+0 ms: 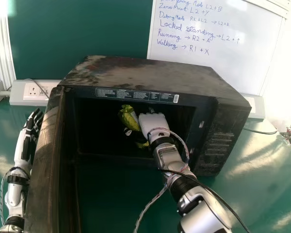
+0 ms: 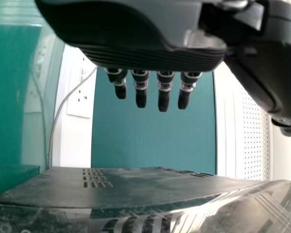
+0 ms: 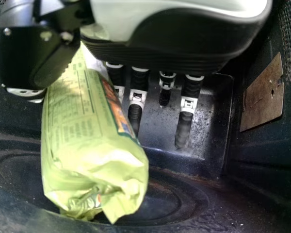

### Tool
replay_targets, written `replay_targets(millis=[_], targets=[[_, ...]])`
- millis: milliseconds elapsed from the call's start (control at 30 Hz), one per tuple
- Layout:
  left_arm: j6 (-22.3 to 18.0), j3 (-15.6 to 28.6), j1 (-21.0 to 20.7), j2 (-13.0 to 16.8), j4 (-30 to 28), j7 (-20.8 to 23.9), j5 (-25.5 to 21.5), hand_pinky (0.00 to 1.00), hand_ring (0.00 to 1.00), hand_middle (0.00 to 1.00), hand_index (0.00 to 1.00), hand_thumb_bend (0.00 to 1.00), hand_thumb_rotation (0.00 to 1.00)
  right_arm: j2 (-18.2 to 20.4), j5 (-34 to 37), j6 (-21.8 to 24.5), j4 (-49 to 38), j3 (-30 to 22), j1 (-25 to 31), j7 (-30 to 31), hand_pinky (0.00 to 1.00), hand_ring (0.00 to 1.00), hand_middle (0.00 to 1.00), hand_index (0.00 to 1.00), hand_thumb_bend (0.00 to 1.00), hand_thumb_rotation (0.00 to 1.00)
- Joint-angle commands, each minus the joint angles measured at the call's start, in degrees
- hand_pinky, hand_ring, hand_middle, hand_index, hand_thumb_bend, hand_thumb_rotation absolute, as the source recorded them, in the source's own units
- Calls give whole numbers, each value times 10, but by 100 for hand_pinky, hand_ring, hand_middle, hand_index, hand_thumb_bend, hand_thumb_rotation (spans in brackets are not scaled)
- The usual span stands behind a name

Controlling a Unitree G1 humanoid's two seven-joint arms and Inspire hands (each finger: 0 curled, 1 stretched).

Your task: Put biscuit inside oven

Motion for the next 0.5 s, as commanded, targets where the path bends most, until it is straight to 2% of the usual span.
replay_targets(millis=[0,67,167,300,467], targets=[[1,3,47,-36,28,-1,-12,100,100,100,100,100,100,6,0,13,-1,7,-16,9,46,49,48,59,67,16],[2,3,47,-35,28,0,-12,100,100,100,100,100,100,8,-2,25,-1,13,-17,18,50,54,55,69,85,43],[1,2,47,-35,28,3,-10,100,100,100,100,100,100,8,-9,41,-3,27,-14,22,61,64,68,76,93,64],[0,1,48,-34,29,7,-7,100,100,100,100,100,100,6,-3,46,-8,28,-8,23,72,79,84,85,96,76],[-1,0,48,-34,28,10,-5,100,100,100,100,100,100,5,10,46,-15,22,-6,46,77,84,89,89,98,83]])
